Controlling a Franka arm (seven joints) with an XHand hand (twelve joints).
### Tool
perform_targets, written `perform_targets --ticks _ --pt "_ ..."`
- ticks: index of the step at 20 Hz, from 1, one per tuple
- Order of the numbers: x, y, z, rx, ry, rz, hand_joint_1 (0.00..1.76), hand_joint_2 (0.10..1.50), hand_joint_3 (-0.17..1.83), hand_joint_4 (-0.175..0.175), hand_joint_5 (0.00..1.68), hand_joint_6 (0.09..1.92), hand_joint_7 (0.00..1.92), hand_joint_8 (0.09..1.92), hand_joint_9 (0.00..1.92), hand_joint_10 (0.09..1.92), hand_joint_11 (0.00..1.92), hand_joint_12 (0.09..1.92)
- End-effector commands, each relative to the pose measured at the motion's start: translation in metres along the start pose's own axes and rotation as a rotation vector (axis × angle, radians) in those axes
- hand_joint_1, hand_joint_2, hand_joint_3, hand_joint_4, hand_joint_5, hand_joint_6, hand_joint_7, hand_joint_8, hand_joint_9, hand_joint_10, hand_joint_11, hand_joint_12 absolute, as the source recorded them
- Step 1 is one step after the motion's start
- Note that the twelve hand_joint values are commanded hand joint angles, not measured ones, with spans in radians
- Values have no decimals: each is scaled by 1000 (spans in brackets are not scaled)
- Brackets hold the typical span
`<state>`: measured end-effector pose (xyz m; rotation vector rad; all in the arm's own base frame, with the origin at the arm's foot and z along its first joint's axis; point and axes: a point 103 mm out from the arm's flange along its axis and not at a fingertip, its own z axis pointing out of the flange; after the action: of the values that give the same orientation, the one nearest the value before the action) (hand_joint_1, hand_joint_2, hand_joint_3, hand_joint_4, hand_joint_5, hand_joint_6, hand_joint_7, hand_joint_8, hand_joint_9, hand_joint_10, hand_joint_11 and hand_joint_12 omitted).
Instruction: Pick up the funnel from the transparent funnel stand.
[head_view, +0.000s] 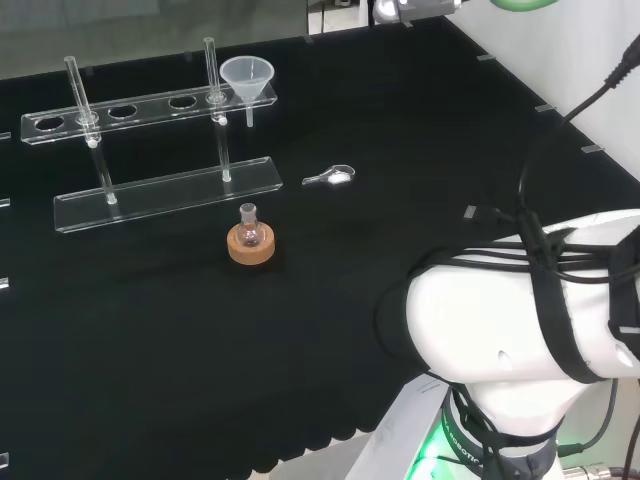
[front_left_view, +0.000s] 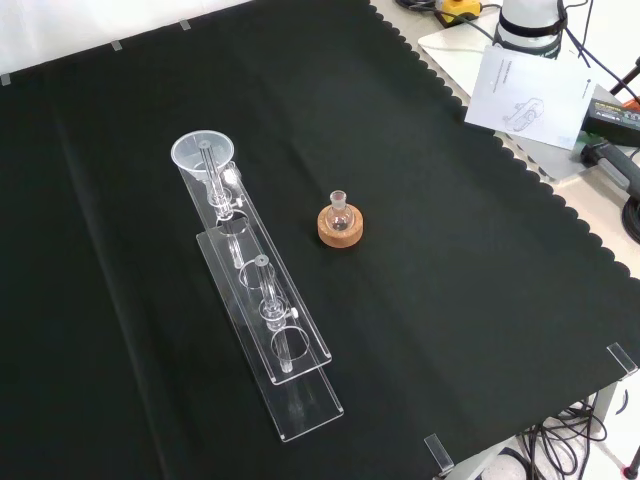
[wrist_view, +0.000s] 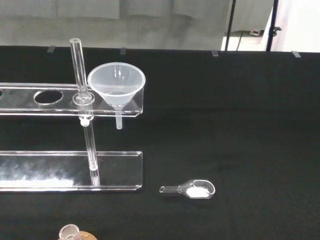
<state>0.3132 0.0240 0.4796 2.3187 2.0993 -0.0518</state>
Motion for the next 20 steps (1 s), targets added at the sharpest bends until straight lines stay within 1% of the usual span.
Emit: perform_targets --ticks 1,5,7,9,12,15,20 --pt "-1 14 8 14 -9 53 0 1104 477 58 117 87 4 483 153 594 0 1337" --pt "-8 27 18 25 -23 78 0 1106 474 57 123 87 8 486 158 596 0 1341" --pt "-11 36 24 34 -26 79 0 1107 472 57 125 87 10 488 160 596 0 1344" --pt "-14 49 32 56 -35 70 0 1107 470 57 126 87 12 489 163 597 0 1345" --pt "-17 75 44 82 -46 47 0 1099 462 55 128 87 14 490 166 598 0 1347" --pt "-13 104 56 108 -61 10 0 1087 450 53 131 87 18 491 186 605 0 1347" --pt "-12 144 82 148 -52 -42 128 1020 392 39 164 87 85 517 254 630 0 1369"
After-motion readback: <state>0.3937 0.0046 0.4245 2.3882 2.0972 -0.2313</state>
